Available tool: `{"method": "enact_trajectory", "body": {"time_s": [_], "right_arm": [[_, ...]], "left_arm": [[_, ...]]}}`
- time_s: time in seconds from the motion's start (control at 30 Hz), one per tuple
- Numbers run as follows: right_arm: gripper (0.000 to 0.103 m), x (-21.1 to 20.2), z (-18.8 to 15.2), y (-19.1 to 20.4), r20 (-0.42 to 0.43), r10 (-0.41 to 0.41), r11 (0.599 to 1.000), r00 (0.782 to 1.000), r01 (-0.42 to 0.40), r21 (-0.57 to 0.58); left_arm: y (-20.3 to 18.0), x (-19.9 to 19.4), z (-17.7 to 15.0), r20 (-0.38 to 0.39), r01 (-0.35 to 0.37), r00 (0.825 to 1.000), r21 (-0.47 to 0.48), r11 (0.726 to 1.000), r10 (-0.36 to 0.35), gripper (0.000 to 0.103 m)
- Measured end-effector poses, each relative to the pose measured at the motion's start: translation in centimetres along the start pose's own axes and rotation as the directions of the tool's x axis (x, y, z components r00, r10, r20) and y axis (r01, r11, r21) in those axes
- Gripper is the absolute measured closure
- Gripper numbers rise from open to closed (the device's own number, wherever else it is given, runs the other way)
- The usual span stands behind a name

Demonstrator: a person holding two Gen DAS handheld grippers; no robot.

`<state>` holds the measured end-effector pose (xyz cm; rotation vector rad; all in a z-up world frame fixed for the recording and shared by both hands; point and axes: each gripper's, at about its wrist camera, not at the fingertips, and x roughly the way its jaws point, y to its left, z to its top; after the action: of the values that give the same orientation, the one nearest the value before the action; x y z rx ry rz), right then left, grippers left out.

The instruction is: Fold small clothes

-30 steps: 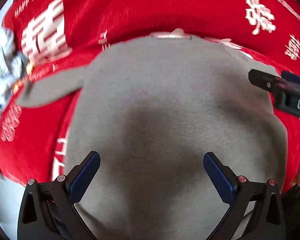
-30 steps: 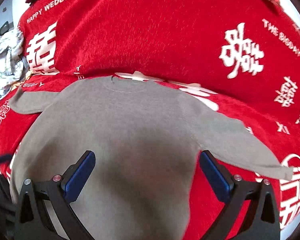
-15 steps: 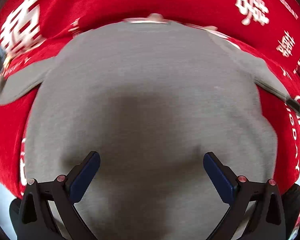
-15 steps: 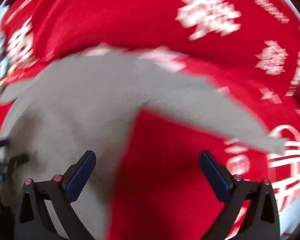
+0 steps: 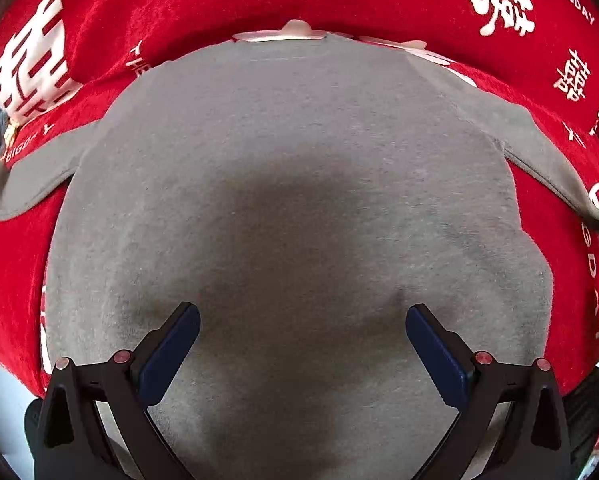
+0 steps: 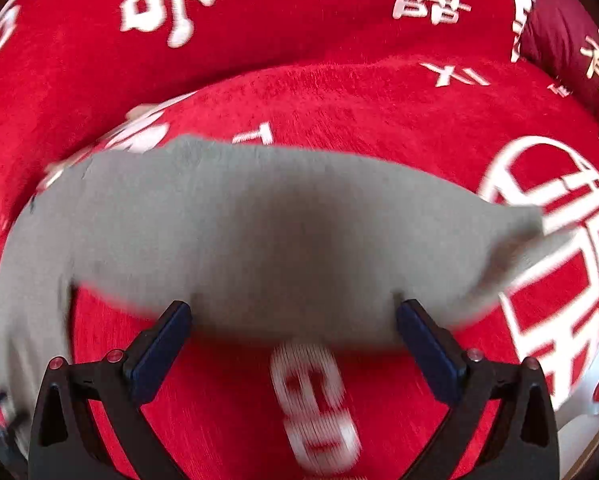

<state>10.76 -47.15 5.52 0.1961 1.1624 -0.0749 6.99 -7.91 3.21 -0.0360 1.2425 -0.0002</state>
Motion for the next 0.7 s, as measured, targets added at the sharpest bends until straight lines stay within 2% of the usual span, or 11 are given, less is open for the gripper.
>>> {"method": "enact_trajectory", "body": {"time_s": [0.1, 0.17, 0.23, 0.33, 0.4, 0.43, 0.47, 0.5, 0.6, 0.67, 0.7], "right_arm": [[0.0, -1.9, -2.5, -0.2, -0.013, -0.029, 0.999, 0.999, 0.029, -0.017], [0.0, -3.9, -3.0, -0.3, 0.062, -0.06, 0.998, 0.996, 0.061, -0.008], [0.0, -6.4, -2.7, 0.5, 0.176, -0.083, 0.997, 0.981, 0.083, 0.006], [0.0, -10.5, -2.4, 3.4, 0.385, -0.097, 0.995, 0.918, 0.099, 0.015], [0.0, -12.4, -2.3, 5.6, 0.513, -0.051, 0.998, 0.857, 0.06, -0.002], [0.0, -12.8, -2.2, 6.8, 0.552, 0.007, 1.0, 0.833, 0.008, -0.025], [0.0, -12.7, -2.0, 7.5, 0.555, 0.047, 0.999, 0.831, -0.028, -0.042], [0.0, -12.2, -1.5, 8.1, 0.536, 0.075, 0.997, 0.841, -0.058, -0.048], [0.0, -8.9, 0.3, 10.1, 0.382, 0.169, 0.986, 0.909, -0.156, -0.066], [0.0, -6.8, 1.2, 11.1, 0.311, 0.156, 0.986, 0.938, -0.131, -0.1], [0.0, -6.2, 1.2, 11.6, 0.31, 0.134, 0.988, 0.941, -0.103, -0.115]], "left_arm": [[-0.4, 0.3, 0.3, -0.001, 0.011, 1.0, -0.001, 1.0, -0.011, 0.0], [-1.1, 0.2, 0.9, 0.009, 0.012, 1.0, -0.006, 1.0, -0.012, 0.0], [-1.8, -0.6, 1.4, 0.05, 0.003, 0.999, -0.014, 1.0, -0.002, 0.0], [-2.8, -1.8, 2.3, 0.094, -0.045, 0.995, -0.023, 0.999, 0.047, 0.0], [-3.6, -2.1, 3.2, 0.103, -0.039, 0.994, -0.012, 0.999, 0.04, 0.0], [-4.0, -2.2, 3.6, 0.104, -0.037, 0.994, -0.001, 0.999, 0.037, 0.0], [-4.5, -2.2, 4.1, 0.109, -0.04, 0.993, 0.011, 0.999, 0.039, 0.0], [-5.3, -2.1, 4.6, 0.118, -0.056, 0.992, 0.028, 0.998, 0.053, 0.0], [-7.1, -1.9, 5.6, 0.129, -0.065, 0.99, 0.1, 0.993, 0.052, 0.0], [-8.5, -1.8, 6.2, 0.165, -0.113, 0.982, 0.14, 0.984, 0.089, 0.0], [-9.3, -1.6, 6.4, 0.19, -0.137, 0.976, 0.148, 0.979, 0.108, 0.0]]}}
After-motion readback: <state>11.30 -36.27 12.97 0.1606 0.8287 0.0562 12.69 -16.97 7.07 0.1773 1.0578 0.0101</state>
